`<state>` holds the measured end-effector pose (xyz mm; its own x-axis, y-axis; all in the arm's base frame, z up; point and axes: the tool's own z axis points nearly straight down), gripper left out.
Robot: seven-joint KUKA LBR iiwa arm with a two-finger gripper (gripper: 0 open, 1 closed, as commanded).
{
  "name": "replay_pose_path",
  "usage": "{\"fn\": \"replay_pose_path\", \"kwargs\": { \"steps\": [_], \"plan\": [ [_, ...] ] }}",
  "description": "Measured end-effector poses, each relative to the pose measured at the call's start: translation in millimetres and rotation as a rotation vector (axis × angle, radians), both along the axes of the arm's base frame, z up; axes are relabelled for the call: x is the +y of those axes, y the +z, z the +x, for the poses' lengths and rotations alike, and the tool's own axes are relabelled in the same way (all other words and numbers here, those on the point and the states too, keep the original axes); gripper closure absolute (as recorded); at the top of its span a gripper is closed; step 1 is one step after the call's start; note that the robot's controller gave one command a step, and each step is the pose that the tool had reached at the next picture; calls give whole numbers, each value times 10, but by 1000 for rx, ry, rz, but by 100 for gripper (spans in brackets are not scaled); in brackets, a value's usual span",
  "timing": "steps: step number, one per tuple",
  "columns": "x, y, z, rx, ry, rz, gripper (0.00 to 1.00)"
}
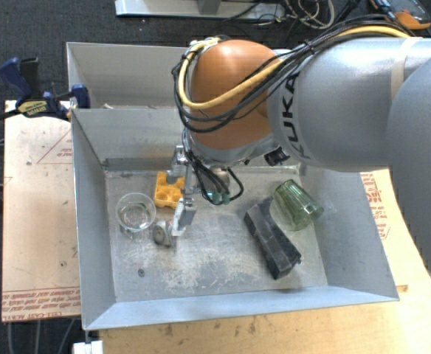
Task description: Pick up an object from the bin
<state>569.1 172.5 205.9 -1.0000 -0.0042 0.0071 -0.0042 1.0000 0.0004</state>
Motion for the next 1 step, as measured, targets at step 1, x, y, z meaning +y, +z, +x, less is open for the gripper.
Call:
{"fn": "replay_pose_path", "kwargs": {
  "steps": [1],
  "plan": [
    [-9, 47, 17, -8, -3, 1, 0]
  ]
}}
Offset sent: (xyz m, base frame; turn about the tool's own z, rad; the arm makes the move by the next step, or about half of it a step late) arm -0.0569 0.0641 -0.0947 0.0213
